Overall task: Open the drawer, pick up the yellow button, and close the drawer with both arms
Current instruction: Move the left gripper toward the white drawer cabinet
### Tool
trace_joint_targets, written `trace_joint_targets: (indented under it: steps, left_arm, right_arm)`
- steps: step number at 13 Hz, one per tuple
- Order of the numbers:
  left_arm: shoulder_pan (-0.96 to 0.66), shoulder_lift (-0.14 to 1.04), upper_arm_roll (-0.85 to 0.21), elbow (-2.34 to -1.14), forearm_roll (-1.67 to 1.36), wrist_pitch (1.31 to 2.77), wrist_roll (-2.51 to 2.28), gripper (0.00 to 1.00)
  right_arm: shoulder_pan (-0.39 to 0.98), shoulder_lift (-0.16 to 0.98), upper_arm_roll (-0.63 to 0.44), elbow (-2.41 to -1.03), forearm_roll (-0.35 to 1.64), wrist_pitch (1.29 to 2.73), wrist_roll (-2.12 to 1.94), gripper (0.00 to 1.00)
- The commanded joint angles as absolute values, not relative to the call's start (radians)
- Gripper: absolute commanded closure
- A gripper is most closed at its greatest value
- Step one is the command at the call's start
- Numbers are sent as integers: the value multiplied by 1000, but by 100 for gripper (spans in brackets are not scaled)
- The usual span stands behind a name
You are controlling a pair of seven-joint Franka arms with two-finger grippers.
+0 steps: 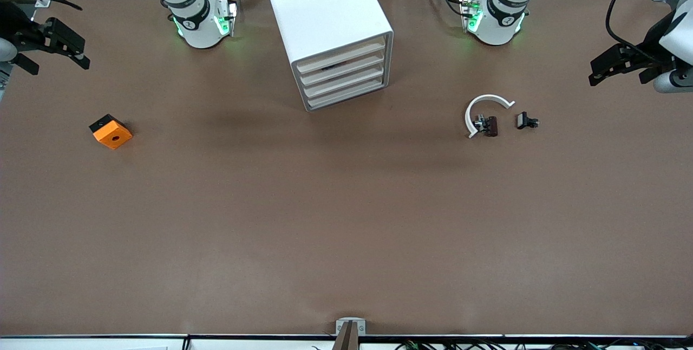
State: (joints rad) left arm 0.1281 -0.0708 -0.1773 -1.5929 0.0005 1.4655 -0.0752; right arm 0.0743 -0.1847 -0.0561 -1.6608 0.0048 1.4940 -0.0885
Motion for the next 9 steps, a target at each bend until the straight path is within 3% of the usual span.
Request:
trace_joint_targets:
  steps: [1,9]
  left_arm:
    - [127,-58,-187,-1565,18,1442,-57,0]
    - [138,-3,-181,-1525,6,1442,-52,0]
  right_arm:
    - [84,-172,-60,-1635,-15,1485,-86,0]
    - [93,-169,-60,-1635,-15,1486,-86,0]
